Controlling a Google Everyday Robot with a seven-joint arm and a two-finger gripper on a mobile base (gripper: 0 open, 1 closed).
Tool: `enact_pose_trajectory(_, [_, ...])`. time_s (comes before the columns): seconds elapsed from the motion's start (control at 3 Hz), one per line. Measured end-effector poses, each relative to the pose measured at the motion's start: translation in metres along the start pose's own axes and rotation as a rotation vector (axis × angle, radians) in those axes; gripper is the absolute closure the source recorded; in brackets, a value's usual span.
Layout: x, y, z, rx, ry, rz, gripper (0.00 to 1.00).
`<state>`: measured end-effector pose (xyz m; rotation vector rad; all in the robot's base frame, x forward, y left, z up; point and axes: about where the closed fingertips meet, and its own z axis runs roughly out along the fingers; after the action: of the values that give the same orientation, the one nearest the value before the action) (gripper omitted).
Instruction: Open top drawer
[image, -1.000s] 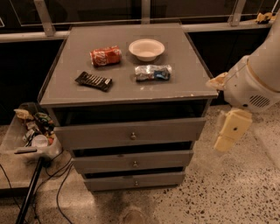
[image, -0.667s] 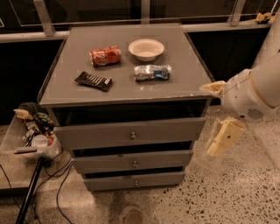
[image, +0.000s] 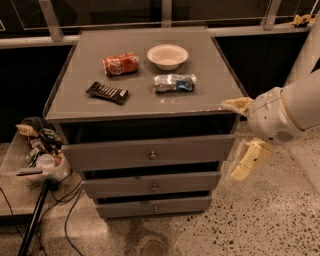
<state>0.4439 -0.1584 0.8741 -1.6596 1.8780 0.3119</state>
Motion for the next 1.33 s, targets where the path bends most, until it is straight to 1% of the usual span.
enact_pose_trajectory(0.33, [-0.001, 0.001, 0.007, 0.004, 0.019, -0.009, 0.0])
enact_pose_trajectory(0.67, [0.001, 0.002, 0.036, -0.027, 0.032, -0.024, 0.0])
enact_pose_trajectory(1.0, [0.011, 0.005, 0.068, -0.067, 0.04, -0.028, 0.0])
enact_pose_trajectory(1.33, [0.019, 0.004, 0.093, -0.081, 0.035, -0.042, 0.0])
